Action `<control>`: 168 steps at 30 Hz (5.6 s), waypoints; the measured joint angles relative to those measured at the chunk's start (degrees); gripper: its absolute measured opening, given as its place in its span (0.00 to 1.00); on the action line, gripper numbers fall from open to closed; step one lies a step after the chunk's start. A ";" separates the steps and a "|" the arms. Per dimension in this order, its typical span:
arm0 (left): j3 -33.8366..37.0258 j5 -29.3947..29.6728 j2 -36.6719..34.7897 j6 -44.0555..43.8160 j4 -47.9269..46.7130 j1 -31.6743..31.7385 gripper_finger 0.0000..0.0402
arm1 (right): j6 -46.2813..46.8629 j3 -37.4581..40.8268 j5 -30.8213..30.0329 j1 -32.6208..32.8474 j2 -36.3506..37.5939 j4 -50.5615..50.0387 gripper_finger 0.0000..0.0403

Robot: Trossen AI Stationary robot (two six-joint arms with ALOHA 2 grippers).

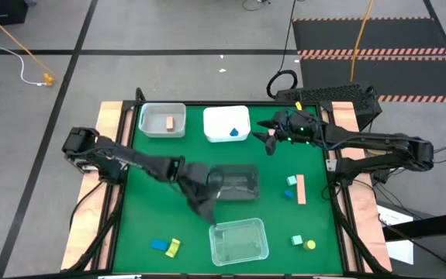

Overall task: Sort & place blocks by color
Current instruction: Put the left light green block into the black bin

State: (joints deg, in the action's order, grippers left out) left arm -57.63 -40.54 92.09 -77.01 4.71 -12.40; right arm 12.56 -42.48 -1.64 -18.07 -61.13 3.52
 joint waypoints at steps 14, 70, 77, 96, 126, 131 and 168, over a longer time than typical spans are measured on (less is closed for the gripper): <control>-0.02 26.86 0.00 -28.30 -16.98 -19.41 0.58 | -2.84 0.53 0.16 0.95 0.75 -0.47 0.58; 0.09 54.64 -7.88 -31.20 -39.76 -18.28 0.33 | 8.94 4.17 0.55 0.92 0.73 2.45 0.57; 0.04 68.80 -15.10 -16.52 -35.41 -10.81 0.33 | 14.29 4.17 7.03 1.07 0.72 7.44 0.57; 0.02 65.60 -14.15 15.97 0.48 10.96 0.33 | 15.25 4.15 -0.53 13.00 -0.40 19.71 0.57; 0.04 61.44 -7.52 14.10 5.66 10.88 0.33 | 20.37 -2.95 -1.32 14.87 -19.72 27.93 0.56; 0.04 61.44 -7.52 14.34 5.07 10.88 0.33 | 22.70 -3.06 -1.30 14.87 -20.41 28.45 0.45; 0.02 52.80 -7.61 14.56 5.91 13.52 0.63 | 25.73 -2.95 19.73 14.69 -15.78 16.95 0.07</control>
State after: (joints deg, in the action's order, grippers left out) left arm -57.60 12.27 84.49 -62.45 10.62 1.12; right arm 38.28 -45.43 18.09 -3.38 -76.90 20.46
